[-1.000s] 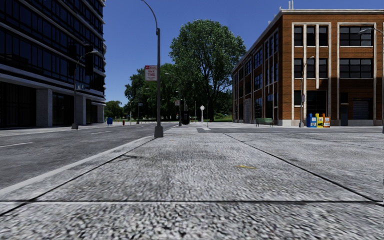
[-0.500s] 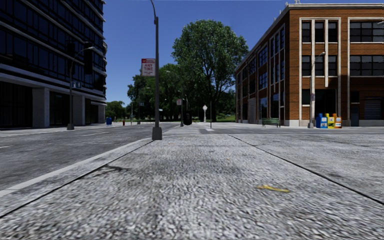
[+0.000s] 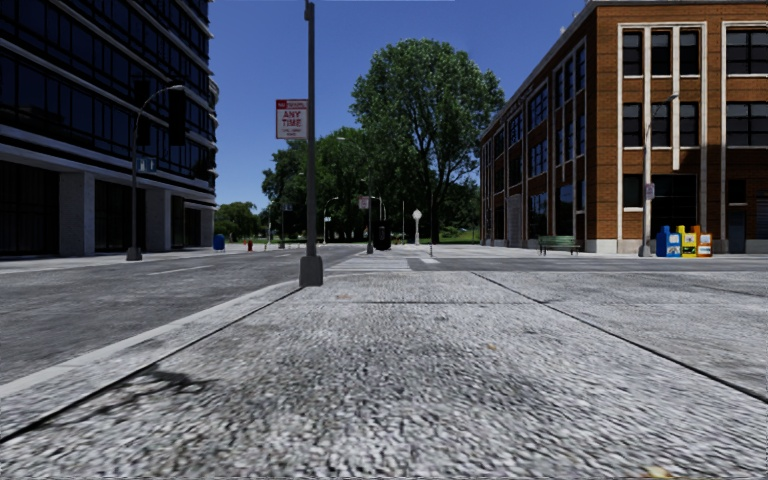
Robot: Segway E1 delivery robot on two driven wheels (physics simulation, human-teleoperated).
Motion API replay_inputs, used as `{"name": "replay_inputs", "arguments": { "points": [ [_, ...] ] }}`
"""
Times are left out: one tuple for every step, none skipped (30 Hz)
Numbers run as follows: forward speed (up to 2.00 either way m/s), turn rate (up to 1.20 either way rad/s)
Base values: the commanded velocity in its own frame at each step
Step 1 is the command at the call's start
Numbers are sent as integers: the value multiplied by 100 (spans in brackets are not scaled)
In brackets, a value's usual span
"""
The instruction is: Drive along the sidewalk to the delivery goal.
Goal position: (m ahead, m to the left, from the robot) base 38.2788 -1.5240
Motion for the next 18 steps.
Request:
{"name": "replay_inputs", "arguments": {
  "points": [
    [200, 0],
    [200, 0],
    [200, 0],
    [200, 0],
    [200, 0],
    [200, 0],
    [200, 0],
    [200, 0],
    [200, 0],
    [200, 0],
    [200, 0],
    [200, 0],
    [200, 0],
    [200, 0],
    [200, 0],
    [200, 0],
    [200, 0],
    [200, 0]
  ]
}}
